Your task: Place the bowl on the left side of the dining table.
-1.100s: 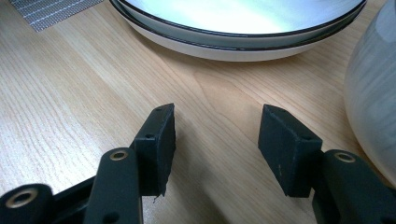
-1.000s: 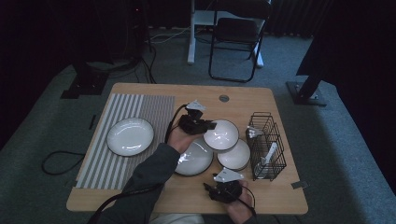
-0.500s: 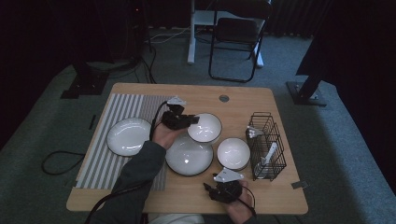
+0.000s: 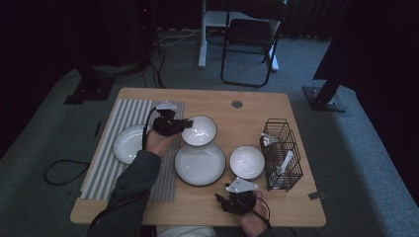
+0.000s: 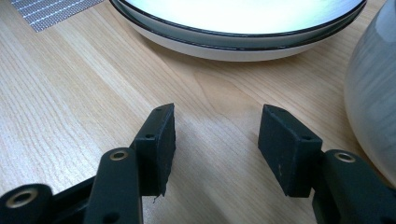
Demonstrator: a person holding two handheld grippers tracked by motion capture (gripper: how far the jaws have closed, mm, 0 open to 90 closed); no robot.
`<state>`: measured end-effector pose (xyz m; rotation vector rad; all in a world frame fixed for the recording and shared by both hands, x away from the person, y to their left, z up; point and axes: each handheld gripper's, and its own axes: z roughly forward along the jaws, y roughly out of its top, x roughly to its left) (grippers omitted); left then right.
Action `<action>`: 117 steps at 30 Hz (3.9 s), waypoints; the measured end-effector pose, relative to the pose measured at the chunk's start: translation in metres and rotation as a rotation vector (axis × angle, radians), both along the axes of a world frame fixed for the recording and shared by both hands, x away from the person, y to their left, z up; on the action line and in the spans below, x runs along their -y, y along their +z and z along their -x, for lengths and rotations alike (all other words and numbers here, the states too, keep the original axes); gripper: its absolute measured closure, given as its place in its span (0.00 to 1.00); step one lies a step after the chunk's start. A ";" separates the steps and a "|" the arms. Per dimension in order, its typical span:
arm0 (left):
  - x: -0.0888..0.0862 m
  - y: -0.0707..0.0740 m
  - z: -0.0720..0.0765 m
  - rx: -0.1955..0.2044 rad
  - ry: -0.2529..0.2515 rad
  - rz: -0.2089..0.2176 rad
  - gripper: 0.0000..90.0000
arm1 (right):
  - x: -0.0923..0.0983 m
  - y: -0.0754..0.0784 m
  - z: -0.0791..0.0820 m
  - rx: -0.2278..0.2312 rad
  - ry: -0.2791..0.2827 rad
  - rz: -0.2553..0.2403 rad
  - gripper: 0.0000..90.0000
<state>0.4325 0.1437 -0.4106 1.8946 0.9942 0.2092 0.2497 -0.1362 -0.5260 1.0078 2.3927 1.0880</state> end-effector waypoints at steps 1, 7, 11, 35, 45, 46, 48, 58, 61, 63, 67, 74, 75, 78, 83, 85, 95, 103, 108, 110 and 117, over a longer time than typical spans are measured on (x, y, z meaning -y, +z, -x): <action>-0.004 0.000 0.000 0.001 0.009 0.000 0.92 | 0.000 0.000 0.000 0.000 0.000 0.000 0.51; -0.031 -0.003 0.001 -0.003 0.063 0.003 0.92 | 0.000 0.000 0.000 0.000 0.000 0.000 0.51; -0.051 -0.007 0.002 -0.009 0.106 -0.004 0.91 | 0.000 0.000 0.000 0.000 0.000 0.000 0.51; -0.143 -0.027 0.017 -0.025 0.312 -0.021 0.91 | 0.000 0.000 0.000 0.000 0.000 0.000 0.51; -0.166 -0.038 0.020 -0.036 0.378 -0.047 0.91 | 0.000 0.000 0.000 0.000 0.000 0.000 0.51; -0.168 -0.039 0.020 -0.037 0.385 -0.048 0.91 | 0.000 0.000 0.000 0.000 0.000 0.000 0.50; -0.172 -0.043 0.020 -0.042 0.398 -0.051 0.91 | 0.000 0.000 0.000 0.001 -0.001 0.000 0.50; -0.187 -0.056 0.022 -0.064 0.450 -0.077 0.91 | 0.000 0.000 0.000 0.000 -0.001 0.000 0.50; -0.188 -0.058 0.022 -0.065 0.454 -0.083 0.91 | 0.000 0.000 0.000 0.001 -0.001 0.000 0.50; -0.189 -0.059 0.022 -0.068 0.457 -0.095 0.91 | 0.000 0.000 0.000 0.001 -0.001 0.000 0.50; -0.190 -0.061 0.022 -0.073 0.460 -0.092 0.91 | 0.000 0.000 0.000 0.001 -0.001 0.000 0.51; -0.190 -0.064 0.022 -0.082 0.461 -0.083 0.91 | -0.001 0.000 -0.001 0.001 -0.001 -0.001 0.50; -0.190 -0.064 0.021 -0.082 0.463 -0.087 0.91 | -0.001 0.000 -0.001 0.000 -0.001 -0.002 0.51; -0.189 -0.066 0.020 -0.089 0.463 -0.090 0.91 | -0.001 0.000 -0.001 0.000 -0.002 -0.002 0.51; -0.188 -0.068 0.021 -0.080 0.474 -0.096 0.91 | -0.001 0.000 -0.001 0.001 -0.001 -0.002 0.50; -0.188 -0.068 0.021 -0.081 0.472 -0.099 0.91 | -0.001 0.000 -0.001 0.001 -0.001 -0.002 0.51; -0.187 -0.069 0.022 -0.078 0.452 -0.106 0.90 | -0.001 0.000 -0.001 0.001 -0.001 -0.002 0.51; -0.191 -0.064 0.025 -0.063 0.458 -0.088 0.83 | -0.001 0.000 -0.001 0.001 -0.001 -0.002 0.50; -0.192 -0.054 0.032 -0.018 0.484 -0.109 0.76 | -0.001 0.000 -0.001 0.001 -0.002 -0.002 0.50; -0.192 -0.050 0.036 -0.006 0.490 -0.088 0.74 | -0.001 0.000 -0.001 0.001 -0.001 -0.001 0.50; -0.185 -0.036 0.051 0.058 0.522 -0.084 0.70 | -0.001 0.000 -0.001 0.000 0.000 -0.001 0.50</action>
